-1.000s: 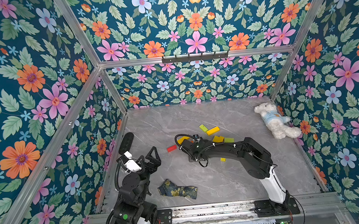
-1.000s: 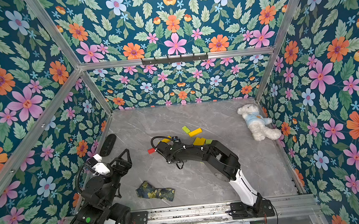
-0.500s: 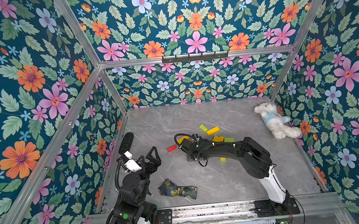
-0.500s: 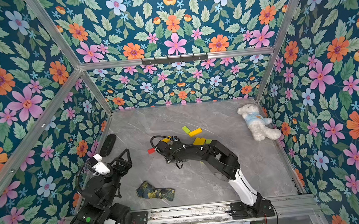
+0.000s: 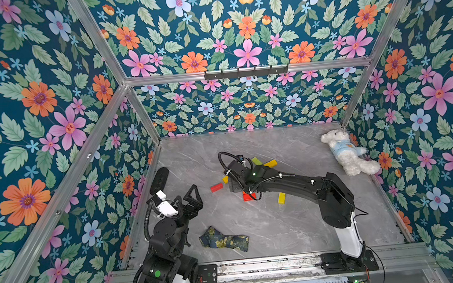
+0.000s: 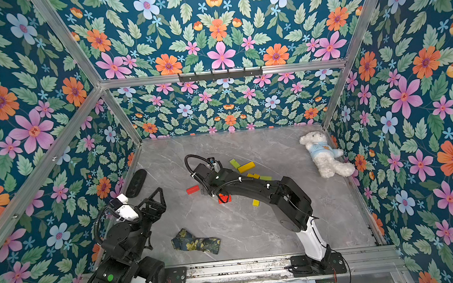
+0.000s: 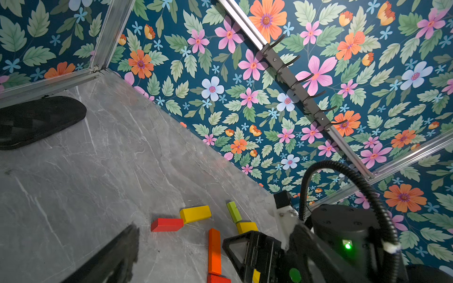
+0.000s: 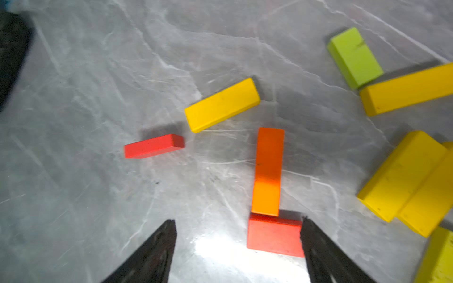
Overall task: Assemble the letter h with building blocks
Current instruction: Pick up the building block from the center of the board.
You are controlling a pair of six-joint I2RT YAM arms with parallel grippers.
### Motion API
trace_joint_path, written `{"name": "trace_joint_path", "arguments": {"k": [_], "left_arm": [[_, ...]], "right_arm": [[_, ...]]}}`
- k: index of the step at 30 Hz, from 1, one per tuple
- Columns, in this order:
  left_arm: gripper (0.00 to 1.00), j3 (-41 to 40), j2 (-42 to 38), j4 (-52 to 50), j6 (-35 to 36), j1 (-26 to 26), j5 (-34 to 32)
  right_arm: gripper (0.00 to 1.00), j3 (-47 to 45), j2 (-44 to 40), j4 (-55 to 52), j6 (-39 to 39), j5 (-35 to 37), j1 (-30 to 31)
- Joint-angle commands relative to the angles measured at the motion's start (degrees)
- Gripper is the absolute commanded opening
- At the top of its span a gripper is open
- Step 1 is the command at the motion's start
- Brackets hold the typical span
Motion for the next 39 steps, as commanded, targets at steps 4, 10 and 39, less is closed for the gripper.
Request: {"name": "trace_joint_path", "arguments": {"k": [4,10,39], "left_arm": [[1.00,2.1,0.7,0.9,0.7,0.0,-0.5],[1.00,3.4,0.9,-0.6,1.0,0.0,-0.6],[1.00,4.8,1.2,-2.2,1.6,0.0,-2.0]], "right_arm": [[0.78,11.4,8.8,2.4,-6.5,-9.1,0.9],[0.69,24.5,18.5,1.8,-9.0,-13.7,-0.2],[0.66,19.5,21.2,5.9,-12.7,-24.3,-1.5]]}}
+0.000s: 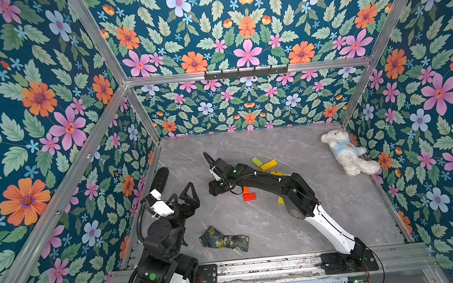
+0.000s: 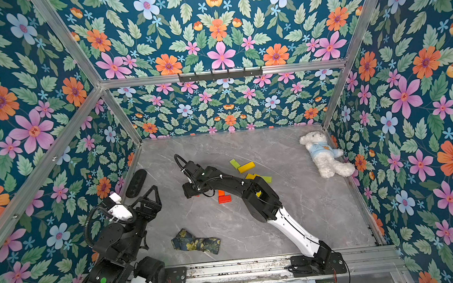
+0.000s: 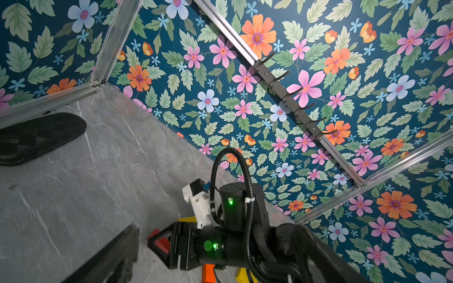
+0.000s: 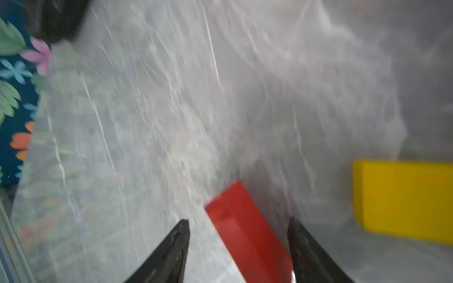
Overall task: Assemble the letter h with building blocks
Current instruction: Pick up the building block from the center of the board.
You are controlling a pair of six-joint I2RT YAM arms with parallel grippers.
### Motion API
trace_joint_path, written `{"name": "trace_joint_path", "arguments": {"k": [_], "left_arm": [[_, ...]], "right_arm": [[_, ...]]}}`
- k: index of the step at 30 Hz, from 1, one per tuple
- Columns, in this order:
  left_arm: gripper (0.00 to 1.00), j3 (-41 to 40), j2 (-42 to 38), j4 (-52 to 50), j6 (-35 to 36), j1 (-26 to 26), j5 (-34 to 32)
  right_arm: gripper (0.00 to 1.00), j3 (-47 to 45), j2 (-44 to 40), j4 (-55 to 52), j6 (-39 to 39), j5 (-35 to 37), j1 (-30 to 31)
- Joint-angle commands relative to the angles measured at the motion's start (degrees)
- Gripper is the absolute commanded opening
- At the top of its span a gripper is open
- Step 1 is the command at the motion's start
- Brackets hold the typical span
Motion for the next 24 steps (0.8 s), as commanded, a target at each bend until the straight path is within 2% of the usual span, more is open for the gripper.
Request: {"name": "trace_joint_path", "arguments": {"k": [1,3,6,11,15,24], "left_arm": [[1.00,-0.1,0.1,-0.3,0.8,0.0,-0.9],[1.00,-0.2,0.2,-0.2,0.7,0.0,-0.9],[1.00,-0.5,0.5,0.3,0.6,0.0,-0.6],[1.00,-0.8,1.0,0.7,0.1,0.0,-0.1],[1.00,-0.8,1.0,0.5,0.0,0.0,0.0],[1.00,-0.8,1.0,0.4,0.0,0.0,-0.2]], "right_arm": [[0.66,-6.4,-5.0,5.7,-0.9,1.1,1.1],[0.67,-10.2,-7.7,7.9,-1.3,2.9,1.9],[0.72,-10.6,-8.8,6.2,-2.8,7.6,3.2],[0.71,-4.2,-4.4,-0.7,-4.1,15.0,4.0],[0.69,-2.0,-2.7,-2.1,-4.1,18.6,4.0],[0.53,-0.6,-0.8,-0.8,-7.1,13.2,3.8]]}}
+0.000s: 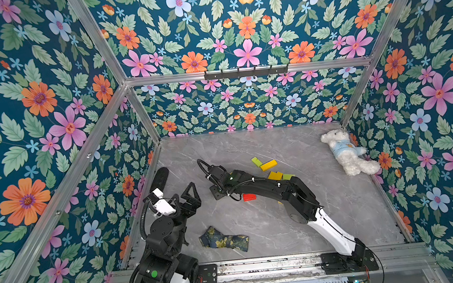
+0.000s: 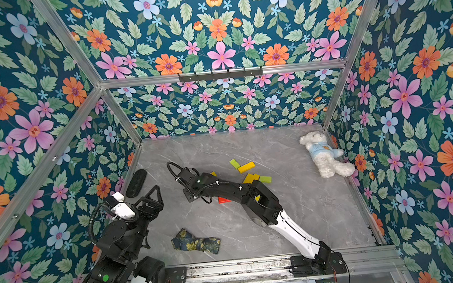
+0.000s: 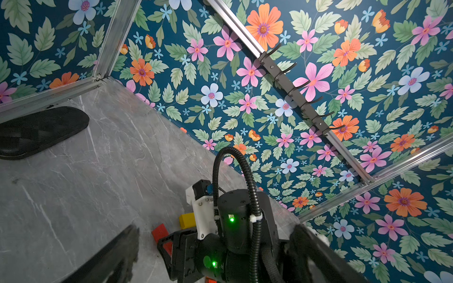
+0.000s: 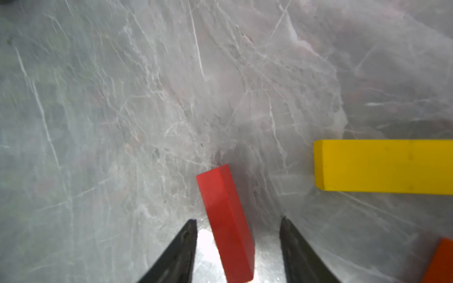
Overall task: Assemble the letter h with building blocks
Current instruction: Pick up the building block from the center of the board, then place the building block at the center of the board.
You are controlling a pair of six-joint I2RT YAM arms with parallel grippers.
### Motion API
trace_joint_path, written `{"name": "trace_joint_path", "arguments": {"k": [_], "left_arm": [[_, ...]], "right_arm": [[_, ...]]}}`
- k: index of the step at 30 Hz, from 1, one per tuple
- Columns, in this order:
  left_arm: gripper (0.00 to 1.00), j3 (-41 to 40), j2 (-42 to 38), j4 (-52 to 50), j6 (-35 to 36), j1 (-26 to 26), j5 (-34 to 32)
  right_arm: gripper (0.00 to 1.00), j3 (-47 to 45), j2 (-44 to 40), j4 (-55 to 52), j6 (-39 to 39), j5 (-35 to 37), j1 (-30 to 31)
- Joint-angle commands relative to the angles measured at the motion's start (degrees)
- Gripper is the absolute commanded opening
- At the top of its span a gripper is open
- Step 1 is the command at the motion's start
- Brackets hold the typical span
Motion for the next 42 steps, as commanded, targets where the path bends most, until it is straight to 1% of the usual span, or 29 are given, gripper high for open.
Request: {"name": "trace_joint_path", "arguments": {"k": [1,4,12,15,19,23,25,28,31,32,35,36,38,42], "left_arm": [[1.00,0.0,0.1,0.5,0.2,0.0,-0.4],[1.00,-0.2,0.1,0.6,0.1,0.0,-0.4],[1.00,-0.2,0.0,0.7,0.2,0.0,-0.4],[1.00,-0.2,0.1,0.7,0.2,0.0,-0.4],[1.00,-0.2,0.0,0.7,0.1,0.0,-0.1],[1.00,-0.4,-0.2,1.5,0.0,0.0,0.9],[1.00,-0.7,-0.2,1.8,-0.5,0.0,1.8],[1.00,-1.2,-0.2,2.6,-0.8,0.0,2.8],[1.00,-1.3,-0.2,3.2,-0.7,0.0,3.3],[1.00,-1.3,-0.2,3.4,-0.6,0.0,3.3],[1.00,-1.4,-0.2,4.0,-0.1,0.0,3.2],[1.00,-1.3,-0.2,4.2,0.0,0.0,3.1],[1.00,-1.0,-0.2,3.9,0.4,0.0,2.7],[1.00,-0.9,-0.4,3.8,0.6,0.0,2.7]], "right_arm": [[0.53,-0.2,0.0,0.7,-1.7,-3.1,0.1],[0.44,-0.5,0.0,1.0,-1.8,-4.1,0.1],[0.14,-4.1,-2.7,4.2,-2.4,-5.5,0.1],[0.09,-9.1,-6.5,7.9,-1.6,-6.3,0.1],[0.03,-18.0,-14.8,10.3,-0.4,-9.6,-0.1],[0.03,-31.8,-26.1,10.4,1.5,-19.4,-1.8],[0.03,-38.4,-31.8,8.3,2.2,-22.5,-2.8],[0.04,-46.3,-38.4,1.1,2.3,-28.4,-3.9],[0.05,-51.6,-42.5,-6.7,1.2,-32.1,-4.3],[0.05,-53.0,-43.3,-8.5,0.9,-34.4,-4.9],[0.06,-56.5,-43.7,-10.0,-0.7,-44.6,-6.9],[0.06,-56.7,-43.3,-10.9,-1.6,-46.1,-6.9],[0.08,-56.0,-41.8,-13.8,-3.6,-46.9,-6.9],[0.09,-53.8,-38.1,-18.5,-6.3,-44.4,-7.0]]}}
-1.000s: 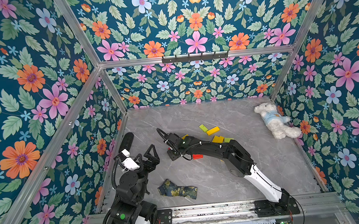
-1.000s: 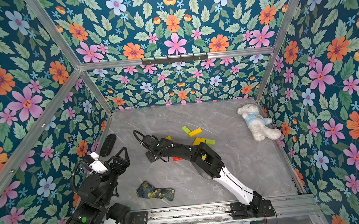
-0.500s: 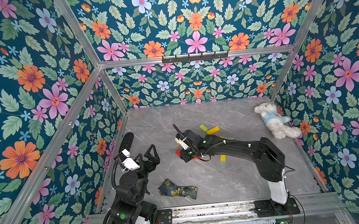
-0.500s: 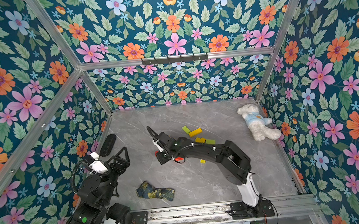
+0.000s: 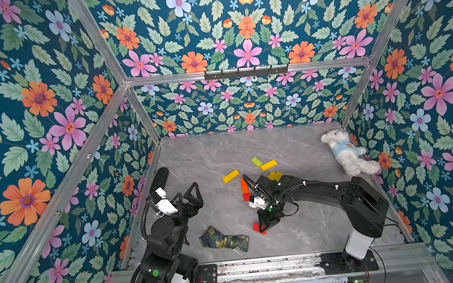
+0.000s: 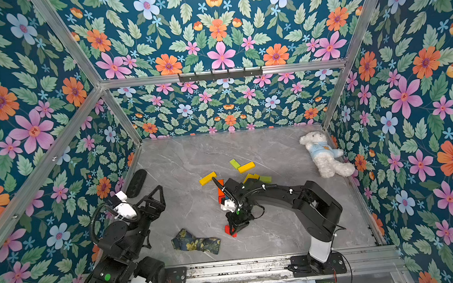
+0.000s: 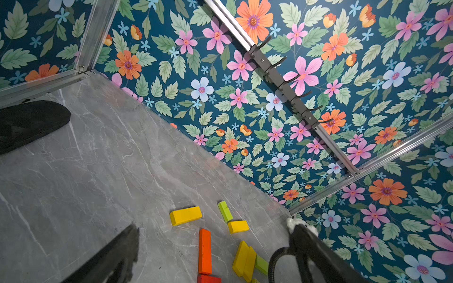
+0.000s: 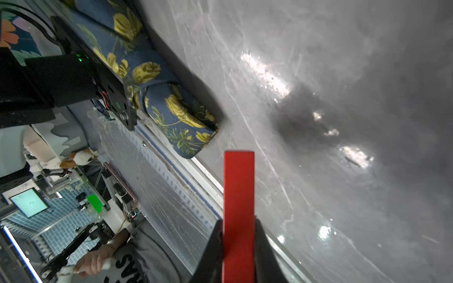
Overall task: Assemble the letter h with building blocks
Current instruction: Place the building block at the center of the board.
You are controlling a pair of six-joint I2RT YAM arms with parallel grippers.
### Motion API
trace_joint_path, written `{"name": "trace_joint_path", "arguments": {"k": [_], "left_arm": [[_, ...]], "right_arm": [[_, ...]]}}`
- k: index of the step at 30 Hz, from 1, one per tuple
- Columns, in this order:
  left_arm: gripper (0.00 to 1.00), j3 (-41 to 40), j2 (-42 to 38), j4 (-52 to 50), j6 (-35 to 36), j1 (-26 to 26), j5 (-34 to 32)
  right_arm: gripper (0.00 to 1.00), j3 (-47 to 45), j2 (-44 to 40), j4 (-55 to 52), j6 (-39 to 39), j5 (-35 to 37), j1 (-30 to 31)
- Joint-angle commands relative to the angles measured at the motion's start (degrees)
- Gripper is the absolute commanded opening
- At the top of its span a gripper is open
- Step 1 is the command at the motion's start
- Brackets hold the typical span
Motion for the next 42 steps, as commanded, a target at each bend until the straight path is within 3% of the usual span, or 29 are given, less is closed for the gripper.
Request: {"name": "trace_joint_path", "arguments": {"k": [1,4,10,13,18,22,28,35,42], "left_arm": [[1.00,0.4,-0.2,1.6,0.8,0.0,-0.4],[1.00,0.4,-0.7,1.4,0.9,0.0,-0.7],[1.00,0.5,-1.3,0.9,1.2,0.0,-1.1],[1.00,0.5,-1.2,0.9,1.3,0.0,-1.1],[1.00,0.6,-1.3,1.0,1.3,0.0,-1.0],[1.00,-0.1,-1.6,1.5,1.0,0.0,-0.5],[1.00,-0.6,-2.0,1.9,0.8,0.0,0.1],[1.00,-0.4,-0.5,2.4,0.8,0.0,1.9],[1.00,-0.6,-0.7,2.1,0.8,0.0,1.8]], "right_arm": [[0.10,1.3,2.4,-6.4,-4.3,-1.6,-0.1],[0.16,2.0,4.9,-7.7,-5.1,0.8,-0.2],[0.48,4.1,5.6,-9.5,-2.9,11.8,-0.9],[0.54,5.0,4.9,-9.8,-0.5,17.7,-1.2],[0.56,5.4,0.4,-7.9,9.4,26.1,-0.3],[0.58,4.9,-3.7,-4.6,18.3,31.7,5.5],[0.45,5.6,-1.7,-1.0,20.6,26.1,12.4],[0.44,4.4,0.3,0.9,23.1,22.6,19.4],[0.44,2.9,2.7,1.8,25.2,24.1,20.2]]}}
